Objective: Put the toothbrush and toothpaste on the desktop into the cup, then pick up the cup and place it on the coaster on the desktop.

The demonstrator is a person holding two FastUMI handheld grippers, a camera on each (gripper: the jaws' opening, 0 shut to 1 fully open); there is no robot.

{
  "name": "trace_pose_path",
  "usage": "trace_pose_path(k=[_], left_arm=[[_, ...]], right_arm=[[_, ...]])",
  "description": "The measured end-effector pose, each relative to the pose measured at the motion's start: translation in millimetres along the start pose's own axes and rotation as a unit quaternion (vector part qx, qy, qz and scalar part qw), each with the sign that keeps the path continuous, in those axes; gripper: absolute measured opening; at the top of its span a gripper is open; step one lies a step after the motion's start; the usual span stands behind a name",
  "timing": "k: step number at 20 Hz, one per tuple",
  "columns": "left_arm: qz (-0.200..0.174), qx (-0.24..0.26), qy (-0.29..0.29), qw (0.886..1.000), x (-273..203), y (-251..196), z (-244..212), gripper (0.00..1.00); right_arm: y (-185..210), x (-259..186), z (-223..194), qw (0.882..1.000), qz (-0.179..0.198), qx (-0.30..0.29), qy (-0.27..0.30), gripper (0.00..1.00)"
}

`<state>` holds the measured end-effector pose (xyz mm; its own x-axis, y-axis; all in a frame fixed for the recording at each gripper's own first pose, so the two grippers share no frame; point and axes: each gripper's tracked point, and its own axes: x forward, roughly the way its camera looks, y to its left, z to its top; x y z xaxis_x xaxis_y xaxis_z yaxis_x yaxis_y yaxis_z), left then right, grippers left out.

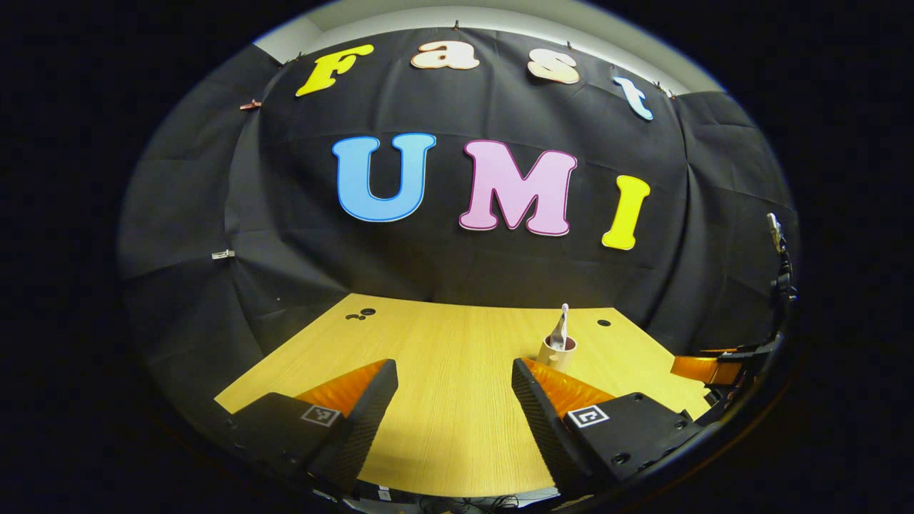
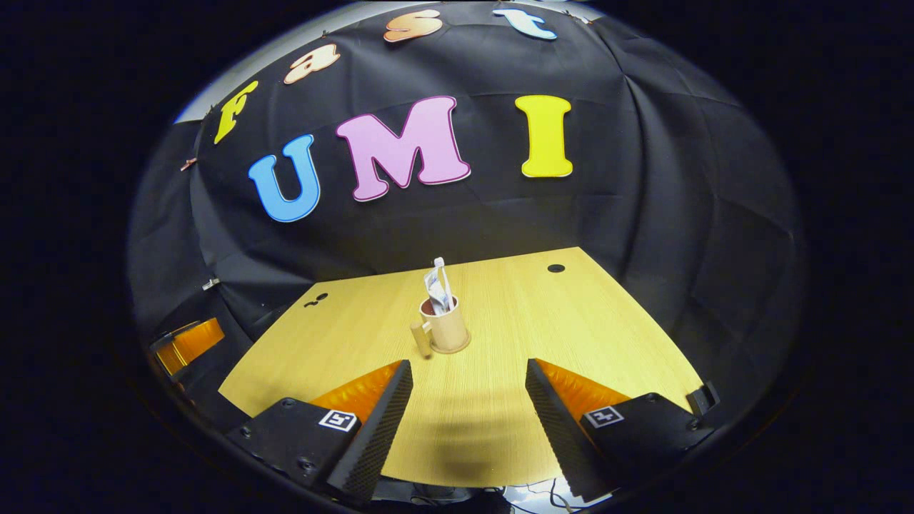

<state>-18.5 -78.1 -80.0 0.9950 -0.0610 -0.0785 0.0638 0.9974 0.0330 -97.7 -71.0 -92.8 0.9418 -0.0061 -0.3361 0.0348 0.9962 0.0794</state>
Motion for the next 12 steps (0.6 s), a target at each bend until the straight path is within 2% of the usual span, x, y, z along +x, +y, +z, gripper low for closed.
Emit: trace_pose_path(k=[5, 12], left_arm=[[-0.02, 0.006, -0.02, 1.0, -23.3, 6.4, 8.3, 0.99], [-0.029, -0.008, -0.014, 0.999, -19.7, 18.4, 4.1, 0.99]], right_arm=[[8.3, -18.6, -0.8, 1.0, -0.011, -0.006, -0.014, 0.98], [10.2, -29.7, -4.0, 0.999, -0.023, 0.008, -0.022, 0.98]])
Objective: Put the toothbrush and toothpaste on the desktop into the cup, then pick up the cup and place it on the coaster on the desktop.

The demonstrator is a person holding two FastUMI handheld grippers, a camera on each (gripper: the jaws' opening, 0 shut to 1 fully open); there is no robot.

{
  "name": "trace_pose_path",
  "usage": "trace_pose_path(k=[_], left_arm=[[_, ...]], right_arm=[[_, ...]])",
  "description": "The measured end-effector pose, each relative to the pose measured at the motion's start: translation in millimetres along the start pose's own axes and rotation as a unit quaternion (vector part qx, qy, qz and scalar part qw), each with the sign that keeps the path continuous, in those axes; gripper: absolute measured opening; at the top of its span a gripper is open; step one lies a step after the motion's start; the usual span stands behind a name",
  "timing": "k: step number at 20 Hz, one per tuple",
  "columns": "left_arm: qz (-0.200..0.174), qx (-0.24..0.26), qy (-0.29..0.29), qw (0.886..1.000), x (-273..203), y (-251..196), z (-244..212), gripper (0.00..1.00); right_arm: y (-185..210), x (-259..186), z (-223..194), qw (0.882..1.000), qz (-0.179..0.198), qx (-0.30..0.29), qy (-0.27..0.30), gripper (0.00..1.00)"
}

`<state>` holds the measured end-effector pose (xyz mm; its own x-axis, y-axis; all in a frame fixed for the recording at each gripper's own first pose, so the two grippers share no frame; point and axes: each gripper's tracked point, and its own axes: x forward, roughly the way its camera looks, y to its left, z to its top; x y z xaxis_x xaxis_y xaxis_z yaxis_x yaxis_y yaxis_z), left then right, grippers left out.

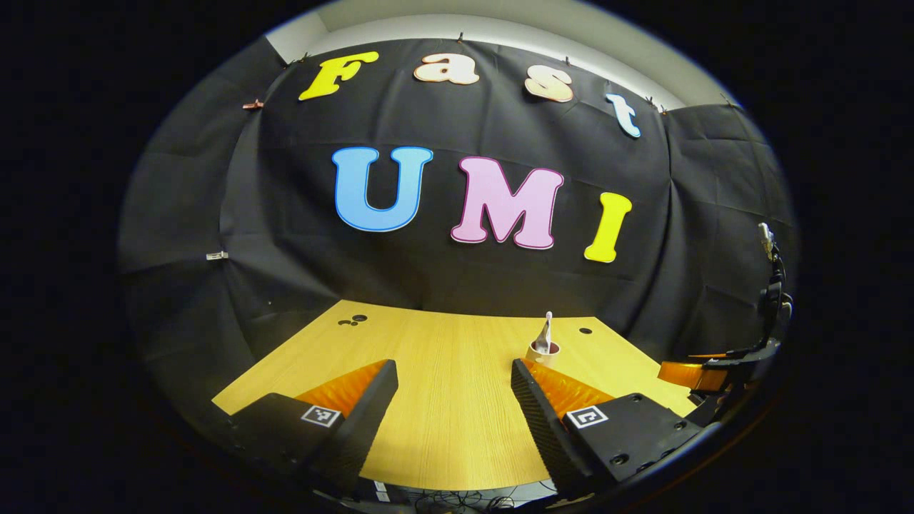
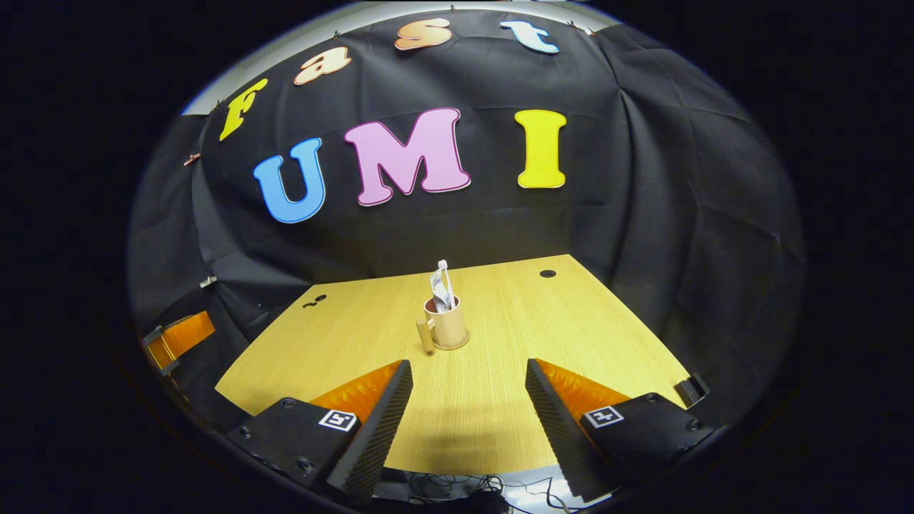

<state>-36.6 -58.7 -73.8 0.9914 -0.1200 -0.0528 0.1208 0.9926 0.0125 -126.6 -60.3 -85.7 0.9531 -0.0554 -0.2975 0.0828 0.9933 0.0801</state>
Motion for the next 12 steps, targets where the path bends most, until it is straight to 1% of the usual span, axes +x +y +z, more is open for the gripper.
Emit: trace_pose_path(k=[5, 12], left_arm=[[-0.009, 0.002, 0.009, 1.0, 4.9, 5.0, -3.9, 0.99], [-0.021, -0.009, 0.014, 1.0, 11.7, 15.6, -6.1, 0.99]], right_arm=[[2.8, 0.2, -6.1, 1.0, -0.006, 0.013, 0.006, 0.98], [22.6, 6.3, -8.8, 1.0, -0.003, 0.001, 0.013, 0.98]])
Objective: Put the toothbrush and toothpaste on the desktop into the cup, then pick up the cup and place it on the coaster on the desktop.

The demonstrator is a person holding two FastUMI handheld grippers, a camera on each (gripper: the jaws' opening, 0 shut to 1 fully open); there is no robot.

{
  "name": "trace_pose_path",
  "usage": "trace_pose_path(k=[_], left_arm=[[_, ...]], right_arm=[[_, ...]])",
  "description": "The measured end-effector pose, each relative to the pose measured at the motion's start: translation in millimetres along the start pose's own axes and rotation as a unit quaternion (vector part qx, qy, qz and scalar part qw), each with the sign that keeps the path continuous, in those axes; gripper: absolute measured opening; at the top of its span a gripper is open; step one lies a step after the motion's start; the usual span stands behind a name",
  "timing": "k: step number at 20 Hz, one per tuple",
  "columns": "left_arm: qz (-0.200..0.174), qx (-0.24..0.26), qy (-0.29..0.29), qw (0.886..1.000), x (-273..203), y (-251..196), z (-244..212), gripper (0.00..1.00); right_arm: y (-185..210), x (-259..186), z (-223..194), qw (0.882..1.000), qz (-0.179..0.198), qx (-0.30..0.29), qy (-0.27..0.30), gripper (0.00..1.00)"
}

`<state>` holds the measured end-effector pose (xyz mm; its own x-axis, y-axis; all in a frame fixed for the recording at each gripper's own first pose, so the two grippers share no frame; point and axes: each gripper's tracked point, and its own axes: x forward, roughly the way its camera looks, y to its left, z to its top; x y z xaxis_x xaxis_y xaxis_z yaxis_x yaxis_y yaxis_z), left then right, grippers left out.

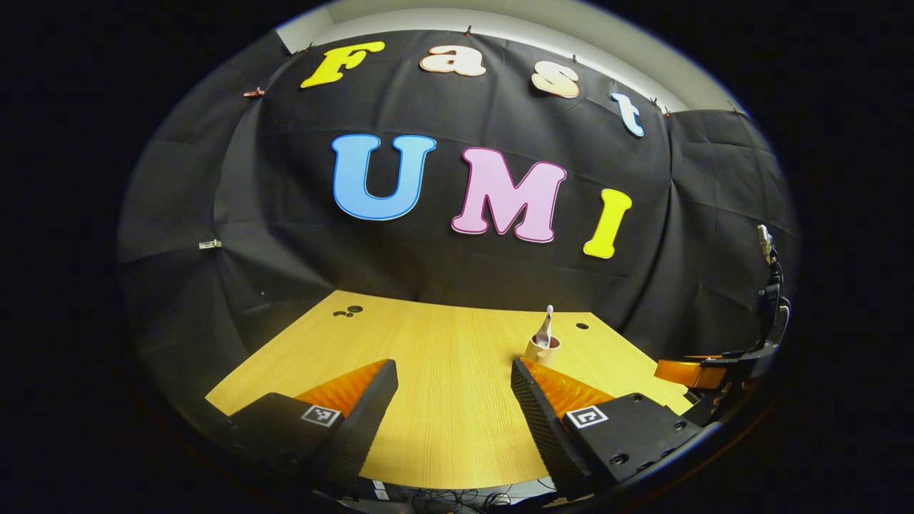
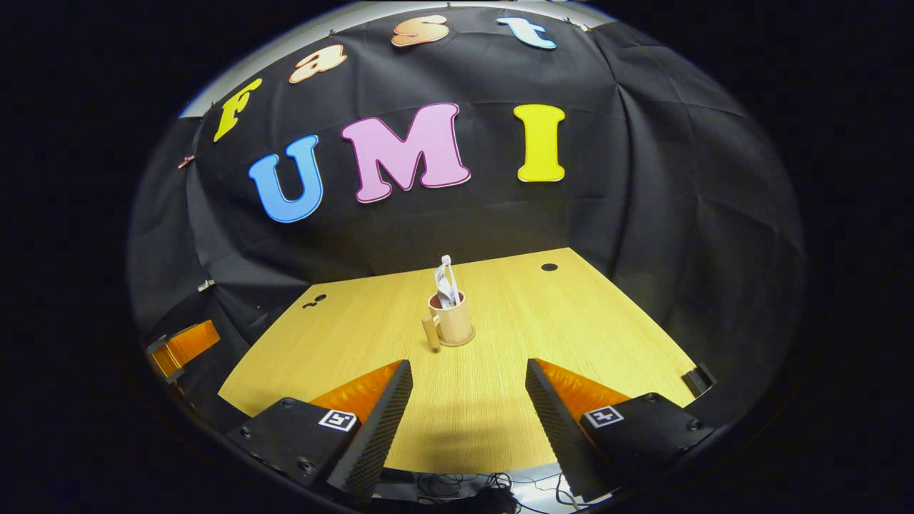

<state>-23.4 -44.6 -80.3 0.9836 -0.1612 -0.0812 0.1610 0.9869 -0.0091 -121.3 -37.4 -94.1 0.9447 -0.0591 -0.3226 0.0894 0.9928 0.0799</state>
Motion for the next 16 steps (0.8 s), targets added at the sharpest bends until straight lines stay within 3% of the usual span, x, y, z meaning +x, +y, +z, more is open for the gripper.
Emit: trace_pose_path(k=[6, 10, 16], left_arm=[[-0.029, 0.019, -0.009, 0.999, 4.4, 5.2, 6.1, 0.97], [-0.052, 0.01, 0.024, 0.998, 15.2, 7.2, 2.1, 0.97], [-0.085, 0.041, 0.03, 0.995, 31.5, 9.7, 9.0, 0.97]], right_arm=[[7.6, 4.9, 16.0, 0.999, -0.03, 0.018, -0.018, 0.98], [20.6, 9.8, 28.8, 0.999, -0.037, 0.017, -0.034, 0.98], [28.7, 6.4, 40.5, 0.998, -0.047, 0.014, -0.04, 0.98]])
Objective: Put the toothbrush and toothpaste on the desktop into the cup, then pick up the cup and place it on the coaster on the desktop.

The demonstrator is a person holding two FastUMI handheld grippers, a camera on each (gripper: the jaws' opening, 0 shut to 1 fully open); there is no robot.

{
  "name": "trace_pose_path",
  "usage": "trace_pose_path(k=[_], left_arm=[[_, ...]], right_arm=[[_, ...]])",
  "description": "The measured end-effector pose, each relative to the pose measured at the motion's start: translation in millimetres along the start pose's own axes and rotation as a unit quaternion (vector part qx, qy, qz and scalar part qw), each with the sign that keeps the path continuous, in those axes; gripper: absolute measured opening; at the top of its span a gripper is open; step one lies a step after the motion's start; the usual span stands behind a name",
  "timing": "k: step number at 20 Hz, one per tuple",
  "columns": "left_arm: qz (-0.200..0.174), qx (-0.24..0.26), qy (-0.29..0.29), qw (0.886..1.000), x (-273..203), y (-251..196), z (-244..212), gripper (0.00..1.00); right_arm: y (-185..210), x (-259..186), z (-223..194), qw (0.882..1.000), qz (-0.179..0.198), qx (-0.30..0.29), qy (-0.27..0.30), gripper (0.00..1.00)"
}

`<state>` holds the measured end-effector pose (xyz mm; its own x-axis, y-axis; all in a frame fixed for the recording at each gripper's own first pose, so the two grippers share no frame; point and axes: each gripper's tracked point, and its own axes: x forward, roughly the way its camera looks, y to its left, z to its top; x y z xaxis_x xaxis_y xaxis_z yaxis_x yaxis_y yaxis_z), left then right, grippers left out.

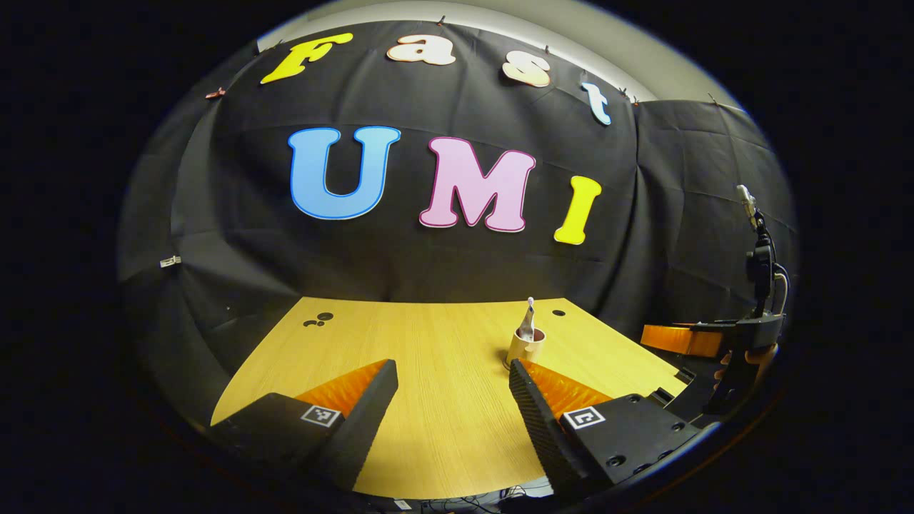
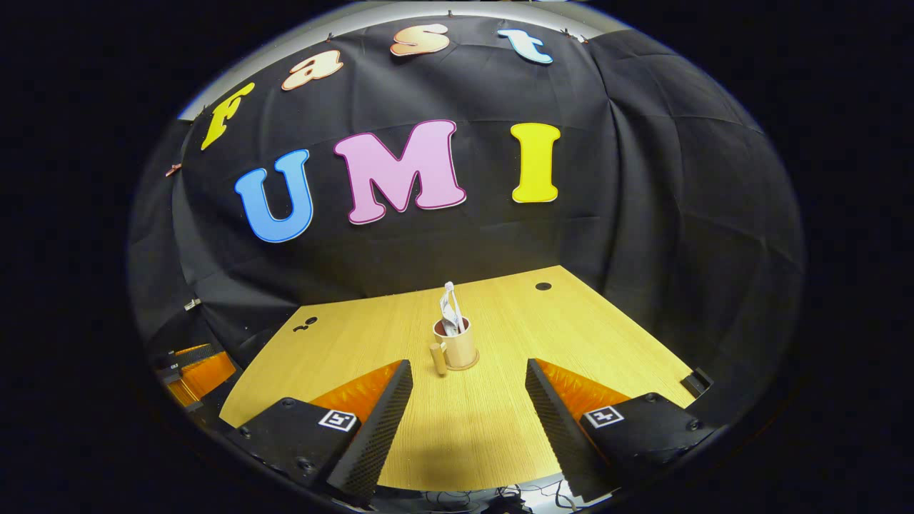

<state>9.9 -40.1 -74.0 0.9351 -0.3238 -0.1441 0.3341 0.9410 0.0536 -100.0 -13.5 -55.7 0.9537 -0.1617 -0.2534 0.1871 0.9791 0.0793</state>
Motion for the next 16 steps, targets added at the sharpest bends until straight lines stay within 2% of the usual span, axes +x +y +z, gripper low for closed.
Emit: trace_pose_path(k=[3, 6, 13, 16], left_arm=[[-0.008, -0.011, 0.012, 1.0, 4.8, 1.8, -6.4, 0.98], [-0.008, -0.054, 0.059, 0.997, 10.9, -1.8, -29.6, 0.98], [-0.004, -0.041, 0.031, 0.999, 23.0, -13.1, -9.6, 0.98], [0.007, -0.039, 0.041, 0.998, 28.8, -10.7, -22.5, 0.98]], right_arm=[[-3.8, -5.1, 1.5, 1.0, -0.011, 0.002, 0.003, 0.98], [-6.7, -8.1, 3.9, 1.0, -0.014, 0.006, 0.003, 0.98], [-19.5, -11.9, -1.3, 1.0, -0.011, 0.011, 0.014, 0.98], [-19.8, -15.7, 3.0, 1.0, -0.007, 0.006, 0.006, 0.98]])
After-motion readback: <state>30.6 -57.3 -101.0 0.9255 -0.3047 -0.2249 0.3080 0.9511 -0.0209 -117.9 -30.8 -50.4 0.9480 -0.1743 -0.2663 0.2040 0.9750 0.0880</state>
